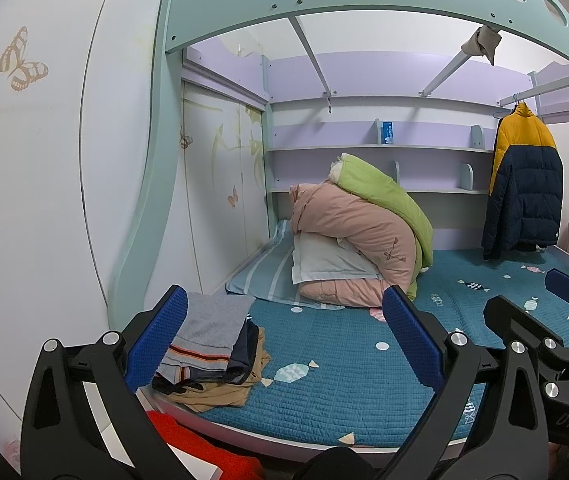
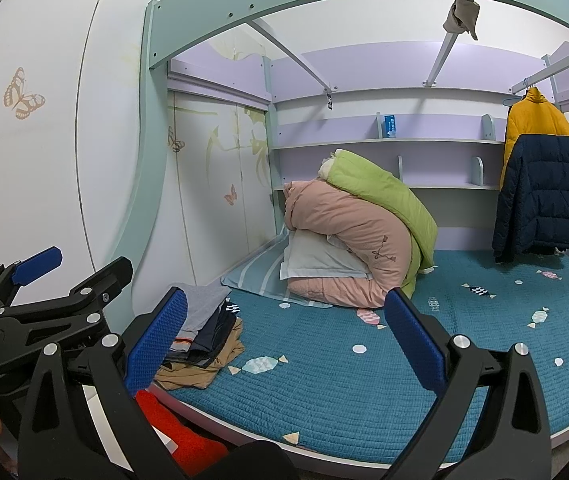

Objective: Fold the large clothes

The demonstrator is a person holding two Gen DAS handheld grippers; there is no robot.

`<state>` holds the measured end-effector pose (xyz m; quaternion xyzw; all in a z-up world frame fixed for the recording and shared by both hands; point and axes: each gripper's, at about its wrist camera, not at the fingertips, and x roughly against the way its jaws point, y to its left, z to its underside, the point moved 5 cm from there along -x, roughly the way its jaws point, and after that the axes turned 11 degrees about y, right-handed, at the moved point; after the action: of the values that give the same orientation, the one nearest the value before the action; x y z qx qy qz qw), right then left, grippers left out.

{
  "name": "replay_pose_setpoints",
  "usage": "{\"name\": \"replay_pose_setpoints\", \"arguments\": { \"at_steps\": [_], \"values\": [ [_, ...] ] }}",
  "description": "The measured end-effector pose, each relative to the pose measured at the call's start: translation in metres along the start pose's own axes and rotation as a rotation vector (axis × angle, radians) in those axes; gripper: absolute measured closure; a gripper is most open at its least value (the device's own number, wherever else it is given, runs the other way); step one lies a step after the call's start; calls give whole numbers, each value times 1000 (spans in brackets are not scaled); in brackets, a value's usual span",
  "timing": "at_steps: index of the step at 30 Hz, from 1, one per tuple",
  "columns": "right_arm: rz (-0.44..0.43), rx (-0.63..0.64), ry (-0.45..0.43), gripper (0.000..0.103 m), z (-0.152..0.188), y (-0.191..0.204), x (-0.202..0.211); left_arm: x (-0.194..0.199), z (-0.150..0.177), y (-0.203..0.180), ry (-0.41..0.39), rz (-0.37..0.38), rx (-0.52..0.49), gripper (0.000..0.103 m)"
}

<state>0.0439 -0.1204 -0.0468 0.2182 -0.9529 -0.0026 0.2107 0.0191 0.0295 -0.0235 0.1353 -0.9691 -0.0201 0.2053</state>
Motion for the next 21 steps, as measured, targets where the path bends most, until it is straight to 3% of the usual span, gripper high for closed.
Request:
{"name": "replay_pose_setpoints", "arguments": {
  "at_steps": [21],
  "values": [
    [-6, 1, 10, 8, 1, 1, -2, 6, 8, -6, 11, -9, 8, 5]
  ]
}}
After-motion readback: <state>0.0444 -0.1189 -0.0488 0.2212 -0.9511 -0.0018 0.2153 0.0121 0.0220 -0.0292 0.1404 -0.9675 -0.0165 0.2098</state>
